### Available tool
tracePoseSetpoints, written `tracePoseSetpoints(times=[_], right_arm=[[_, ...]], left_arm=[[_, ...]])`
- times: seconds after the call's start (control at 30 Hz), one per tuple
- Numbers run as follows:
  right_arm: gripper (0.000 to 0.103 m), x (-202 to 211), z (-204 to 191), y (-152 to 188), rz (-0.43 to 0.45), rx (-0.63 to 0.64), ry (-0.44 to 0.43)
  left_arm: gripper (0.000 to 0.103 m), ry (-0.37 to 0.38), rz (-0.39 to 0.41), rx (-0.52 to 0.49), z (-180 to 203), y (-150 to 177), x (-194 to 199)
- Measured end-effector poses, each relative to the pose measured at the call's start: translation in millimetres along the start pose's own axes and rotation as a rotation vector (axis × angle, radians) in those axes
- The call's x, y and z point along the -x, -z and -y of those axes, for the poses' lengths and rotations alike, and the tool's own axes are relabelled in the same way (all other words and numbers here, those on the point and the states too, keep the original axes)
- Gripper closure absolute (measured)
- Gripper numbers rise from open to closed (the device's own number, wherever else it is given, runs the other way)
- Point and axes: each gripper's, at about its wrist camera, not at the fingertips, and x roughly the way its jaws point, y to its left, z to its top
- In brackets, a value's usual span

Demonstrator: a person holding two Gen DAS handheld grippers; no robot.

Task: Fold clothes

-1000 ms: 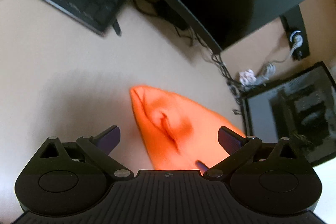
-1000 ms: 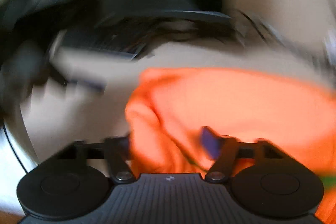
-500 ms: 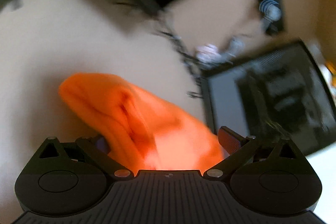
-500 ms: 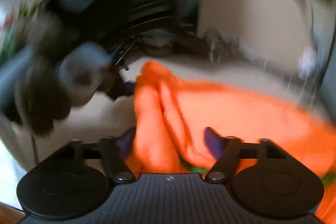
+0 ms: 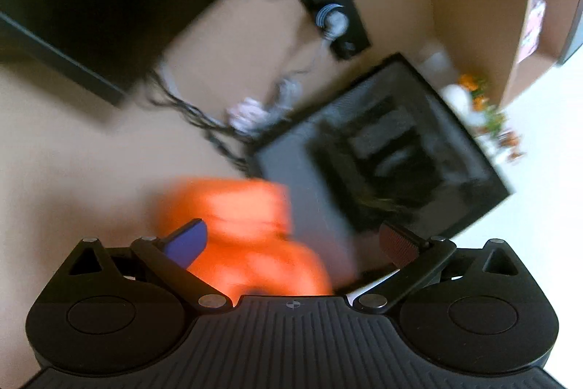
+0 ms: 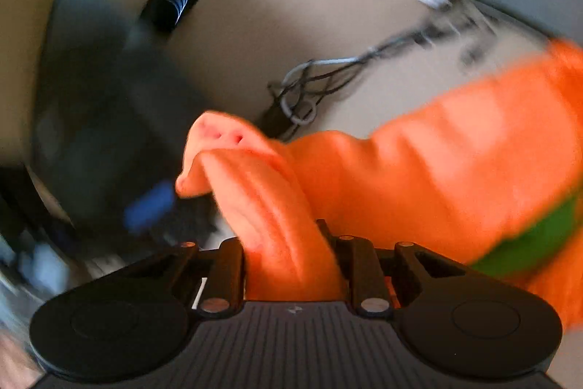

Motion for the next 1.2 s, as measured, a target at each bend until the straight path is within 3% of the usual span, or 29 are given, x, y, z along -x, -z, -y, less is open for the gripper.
tracePoseSetpoints(times=[0.1, 0.23, 0.3, 0.37, 0.43, 0.5, 0.57, 0.73, 0.93, 1.03, 1.07, 1.2], right_arm=[[0.084, 19.9, 28.7, -2.2, 0.039, -0.192, -0.046], [0.084, 36.7, 38.2, 0.3, 0.088, -0.129, 0.053], [0.08, 44.1, 32.7, -0.1, 0.109, -0.01, 0.135], [0.068, 47.0, 16.5, -0.6, 0.141, 0.187, 0.265], [0.038, 50.7, -6.0, 8.7, 0.19, 0.421, 0.415], [0.031, 50.3, -23.3, 22.4, 0.237, 0.634, 0.512], [0.03, 49.1, -39.5, 37.0, 0.283, 0.843, 0.596], [0.03, 19.2, -53.0, 50.9, 0.212, 0.954, 0.505], [0.022, -16.1, -37.8, 33.5, 0.031, 0.842, 0.442], [0.019, -21.1, -40.9, 42.4, -0.013, 0.916, 0.447], [0.019, -20.7, -41.2, 45.6, -0.018, 0.934, 0.451], [0.019, -5.2, -35.3, 47.0, -0.001, 0.899, 0.449]], left_arm=[[0.0, -0.097, -0.067, -0.003, -9.6, 3.2, -21.2], [0.0, -0.184, -0.184, -0.065, -7.0, 11.3, -85.1], [0.0, -0.199, -0.23, -0.084, -6.7, 13.2, -115.3], [0.0, -0.223, -0.273, -0.089, -7.7, 13.8, -144.5], [0.0, -0.258, -0.297, -0.125, -7.7, 13.2, -162.8], [0.0, -0.29, -0.315, -0.152, -7.6, 14.1, -178.3], [0.0, -0.308, -0.324, -0.15, -9.8, 15.6, -184.3], [0.0, -0.322, -0.325, -0.109, -19.0, 14.8, -176.8], [0.0, -0.224, -0.286, -0.146, 0.3, 3.0, -156.6], [0.0, -0.176, -0.283, -0.193, 17.2, -0.1, -164.5], [0.0, -0.199, -0.295, -0.212, 18.9, 2.4, -174.0], [0.0, -0.413, -0.352, -0.253, 4.5, 6.6, -219.7]])
